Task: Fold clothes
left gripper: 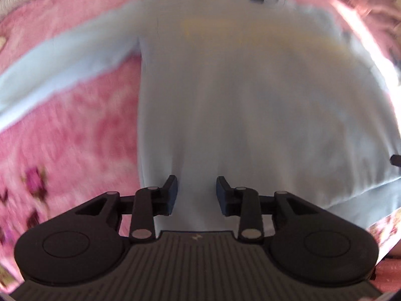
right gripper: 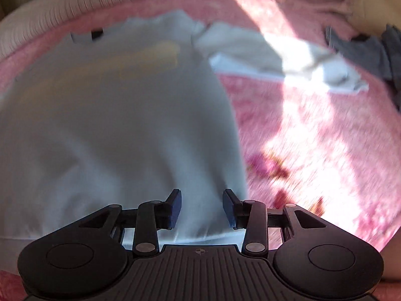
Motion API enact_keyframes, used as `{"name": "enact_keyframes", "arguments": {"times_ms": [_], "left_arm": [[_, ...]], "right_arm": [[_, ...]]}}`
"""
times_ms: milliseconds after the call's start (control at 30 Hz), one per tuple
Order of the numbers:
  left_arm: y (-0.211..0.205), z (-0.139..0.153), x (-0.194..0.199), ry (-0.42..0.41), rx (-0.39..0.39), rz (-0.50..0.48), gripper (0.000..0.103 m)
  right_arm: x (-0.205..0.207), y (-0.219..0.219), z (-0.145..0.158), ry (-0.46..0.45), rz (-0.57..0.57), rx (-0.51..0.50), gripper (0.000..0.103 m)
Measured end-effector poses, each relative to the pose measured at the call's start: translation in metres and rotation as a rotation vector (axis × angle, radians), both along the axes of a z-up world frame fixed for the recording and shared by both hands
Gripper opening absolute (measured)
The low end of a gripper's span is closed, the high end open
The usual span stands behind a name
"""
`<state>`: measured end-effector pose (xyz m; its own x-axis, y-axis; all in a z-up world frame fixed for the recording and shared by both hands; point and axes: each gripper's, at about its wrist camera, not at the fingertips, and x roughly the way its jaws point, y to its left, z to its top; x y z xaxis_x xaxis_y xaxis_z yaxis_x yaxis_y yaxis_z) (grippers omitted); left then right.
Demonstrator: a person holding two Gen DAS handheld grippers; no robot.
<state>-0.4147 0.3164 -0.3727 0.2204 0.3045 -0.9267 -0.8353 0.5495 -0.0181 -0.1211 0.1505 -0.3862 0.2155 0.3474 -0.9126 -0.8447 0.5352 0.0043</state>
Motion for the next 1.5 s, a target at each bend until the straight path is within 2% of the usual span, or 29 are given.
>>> {"name": "enact_keyframes", "arguments": {"times_ms": [33, 100, 133, 200, 300, 333, 400, 533, 600, 733, 833, 900, 967, 1033, 1167, 1300, 1500], "left_arm": [[-0.008, 0.001, -0.001, 0.008, 0.017, -0.011, 0.031], [-0.020, 0.003, -0.007, 0.021, 0.006, -0.010, 0.031], [-0.025, 0.005, -0.011, 0.021, -0.008, 0.003, 0.031], [-0.030, 0.010, -0.017, 0.021, -0.040, 0.038, 0.031], [-0.038, 0.022, -0.018, 0.089, -0.109, 0.088, 0.031], [-0.042, 0.029, -0.018, 0.105, -0.119, 0.108, 0.031], [-0.054, 0.054, -0.016, 0.107, -0.091, 0.138, 0.031], [-0.085, 0.110, -0.007, 0.056, -0.023, 0.196, 0.032], [-0.105, 0.139, -0.001, 0.022, 0.014, 0.226, 0.040], [-0.146, 0.195, 0.014, -0.030, 0.095, 0.239, 0.043], [-0.176, 0.237, 0.026, -0.069, 0.155, 0.248, 0.050], [-0.197, 0.264, 0.033, -0.088, 0.205, 0.252, 0.062], [-0.220, 0.290, 0.034, -0.103, 0.286, 0.246, 0.064], [-0.240, 0.313, 0.032, -0.137, 0.335, 0.245, 0.064], [-0.265, 0.338, 0.028, -0.187, 0.327, 0.259, 0.064], [-0.286, 0.342, 0.028, -0.125, 0.338, 0.249, 0.064], [-0.308, 0.330, 0.032, -0.063, 0.312, 0.225, 0.064]], "right_arm": [[-0.004, -0.006, -0.010, 0.012, 0.006, -0.022, 0.040], [-0.021, -0.023, -0.008, -0.036, 0.043, -0.012, 0.040], [-0.026, -0.028, -0.007, -0.031, 0.061, -0.034, 0.040], [-0.030, -0.039, -0.008, 0.013, 0.061, -0.087, 0.040], [-0.030, -0.051, -0.004, 0.093, 0.053, -0.152, 0.040], [-0.027, -0.053, -0.001, 0.128, 0.044, -0.164, 0.041], [-0.021, -0.058, 0.008, 0.192, 0.029, -0.184, 0.041], [-0.013, -0.070, 0.064, 0.125, 0.066, -0.034, 0.041], [-0.013, -0.074, 0.095, 0.089, 0.107, 0.030, 0.041], [-0.017, -0.093, 0.164, 0.018, 0.172, 0.144, 0.041], [-0.021, -0.116, 0.210, -0.106, 0.202, 0.214, 0.042], [-0.033, -0.132, 0.235, -0.233, 0.233, 0.227, 0.043], [-0.038, -0.149, 0.255, -0.287, 0.252, 0.265, 0.043], [-0.039, -0.165, 0.274, -0.240, 0.259, 0.316, 0.043], [-0.044, -0.194, 0.304, -0.138, 0.261, 0.386, 0.043], [-0.058, -0.216, 0.323, -0.076, 0.297, 0.376, 0.044], [-0.067, -0.234, 0.312, 0.035, 0.295, 0.302, 0.044]]}}
